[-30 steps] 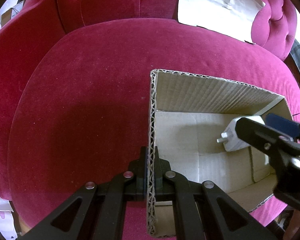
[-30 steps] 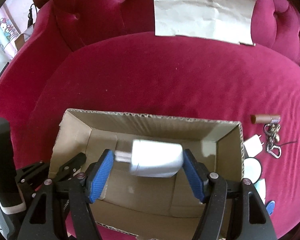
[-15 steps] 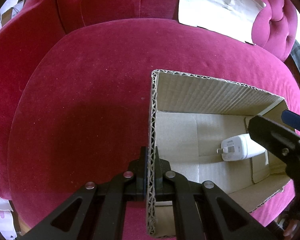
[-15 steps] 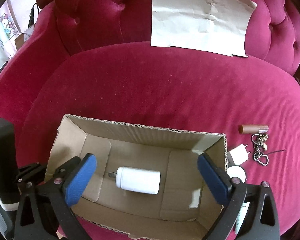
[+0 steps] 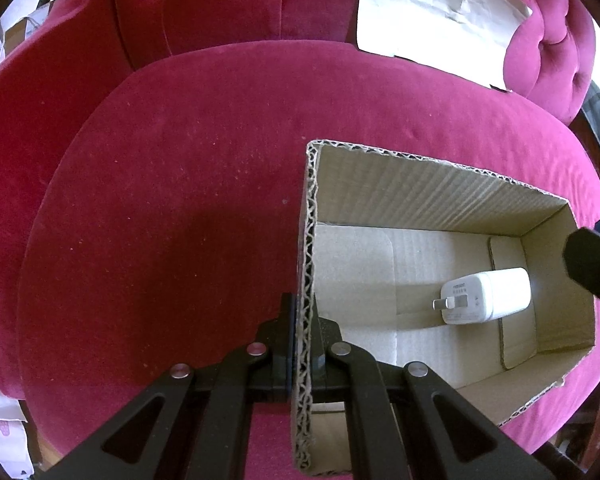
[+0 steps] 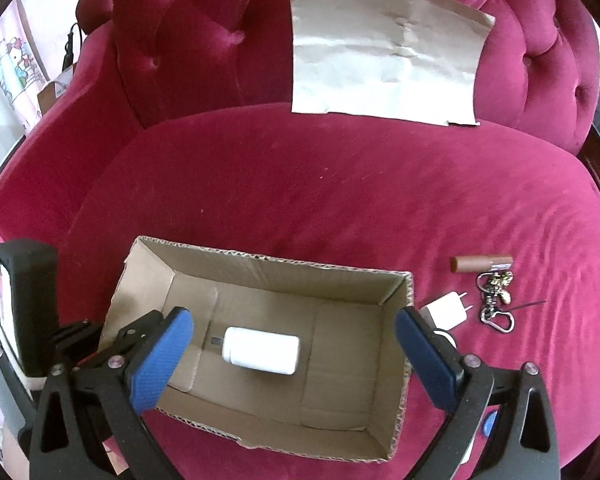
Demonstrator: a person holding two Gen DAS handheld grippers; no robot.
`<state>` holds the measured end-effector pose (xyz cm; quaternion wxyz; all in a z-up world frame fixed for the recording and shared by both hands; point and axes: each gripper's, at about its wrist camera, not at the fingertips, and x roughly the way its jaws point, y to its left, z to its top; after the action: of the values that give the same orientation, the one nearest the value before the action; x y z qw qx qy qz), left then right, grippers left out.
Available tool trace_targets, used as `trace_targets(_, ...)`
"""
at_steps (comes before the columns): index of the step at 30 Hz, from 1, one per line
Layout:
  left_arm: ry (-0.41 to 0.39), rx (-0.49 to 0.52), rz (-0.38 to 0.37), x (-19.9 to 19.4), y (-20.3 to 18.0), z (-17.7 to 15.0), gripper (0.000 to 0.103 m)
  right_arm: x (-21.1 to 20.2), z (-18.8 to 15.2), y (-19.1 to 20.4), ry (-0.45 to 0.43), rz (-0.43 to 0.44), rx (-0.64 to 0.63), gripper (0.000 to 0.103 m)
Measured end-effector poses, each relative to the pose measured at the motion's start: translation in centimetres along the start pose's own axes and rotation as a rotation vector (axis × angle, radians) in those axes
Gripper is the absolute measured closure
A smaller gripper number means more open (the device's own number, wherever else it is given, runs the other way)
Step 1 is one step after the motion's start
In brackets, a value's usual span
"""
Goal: Organize rigid objects
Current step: 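Lower the charger into the box and open the right gripper, then move the right gripper back toward the white cosmetic bottle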
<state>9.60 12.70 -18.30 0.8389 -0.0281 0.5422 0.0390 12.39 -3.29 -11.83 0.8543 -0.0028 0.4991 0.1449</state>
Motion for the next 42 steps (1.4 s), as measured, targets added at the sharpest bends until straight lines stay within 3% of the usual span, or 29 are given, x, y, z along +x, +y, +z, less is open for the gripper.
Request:
trace_targets(10, -0.001, 0.002, 0.003, -0.1, 0.0, -0.2, 0.1, -1.6, -0.2, -2.1, -0.016, 0.004, 0.01, 0.0)
trace_targets(24, 0.004, -0.002, 0.004, 0.1, -0.1, 0.0, 0.1, -4.2, -1.3, -6.2, -0.051, -0.057, 0.019, 0.0)
trace_targets(42, 0.003, -0.006, 0.007, 0.1, 0.0, 0.0, 0.099, -4.4, -3.8, -12.4, -0.009, -0.157, 0.062, 0.0)
